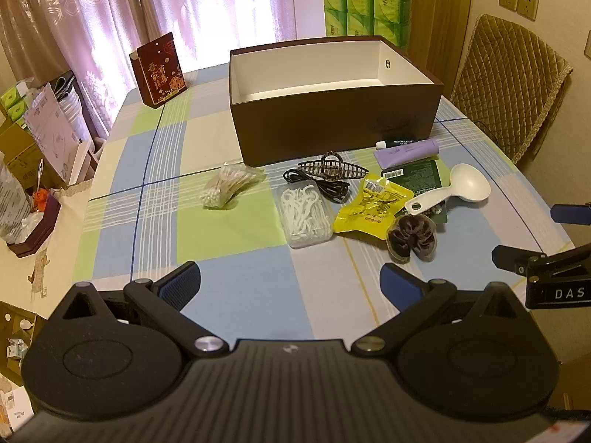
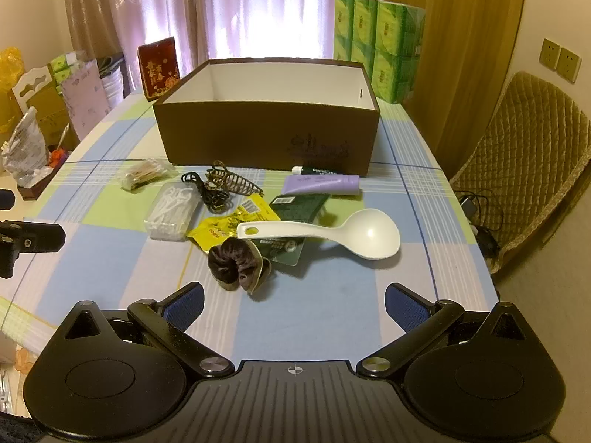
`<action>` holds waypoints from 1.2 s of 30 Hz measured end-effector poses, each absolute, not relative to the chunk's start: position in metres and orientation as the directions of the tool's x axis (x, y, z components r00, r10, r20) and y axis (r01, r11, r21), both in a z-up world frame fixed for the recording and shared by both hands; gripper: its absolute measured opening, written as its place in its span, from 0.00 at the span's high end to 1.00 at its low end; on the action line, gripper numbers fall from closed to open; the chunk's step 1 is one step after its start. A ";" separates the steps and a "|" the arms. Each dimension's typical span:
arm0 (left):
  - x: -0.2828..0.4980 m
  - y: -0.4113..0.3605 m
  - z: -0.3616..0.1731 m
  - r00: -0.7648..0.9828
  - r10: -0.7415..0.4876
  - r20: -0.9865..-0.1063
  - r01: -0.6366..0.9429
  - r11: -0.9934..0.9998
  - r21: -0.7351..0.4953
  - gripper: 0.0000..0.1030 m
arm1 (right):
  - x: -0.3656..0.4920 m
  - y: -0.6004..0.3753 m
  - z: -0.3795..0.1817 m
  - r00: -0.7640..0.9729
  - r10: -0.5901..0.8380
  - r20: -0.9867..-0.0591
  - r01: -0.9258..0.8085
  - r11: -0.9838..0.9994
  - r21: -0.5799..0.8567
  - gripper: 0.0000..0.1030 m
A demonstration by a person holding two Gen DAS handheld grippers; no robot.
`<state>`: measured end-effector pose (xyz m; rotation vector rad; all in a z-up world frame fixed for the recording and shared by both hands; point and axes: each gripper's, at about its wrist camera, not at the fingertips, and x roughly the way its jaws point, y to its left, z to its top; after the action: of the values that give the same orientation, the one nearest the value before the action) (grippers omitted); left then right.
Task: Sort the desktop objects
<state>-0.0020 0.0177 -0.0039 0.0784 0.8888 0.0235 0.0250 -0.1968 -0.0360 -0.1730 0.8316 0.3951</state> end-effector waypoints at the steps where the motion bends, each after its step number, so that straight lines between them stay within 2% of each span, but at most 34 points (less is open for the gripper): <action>1: -0.002 0.018 -0.004 0.630 0.053 -0.775 0.012 0.997 0.078 0.01 | 0.025 -0.196 -0.036 0.607 0.272 -0.746 -0.407 0.914 0.003 0.02; 36: 0.012 0.026 -0.010 0.626 0.054 -0.778 0.010 0.997 0.077 0.01 | 0.038 -0.192 -0.036 0.629 0.247 -0.737 -0.397 0.917 -0.032 0.02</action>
<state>0.0124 0.0259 -0.0100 0.0759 0.8943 0.0252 0.0383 -0.1921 -0.0363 -0.1986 0.8106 0.3716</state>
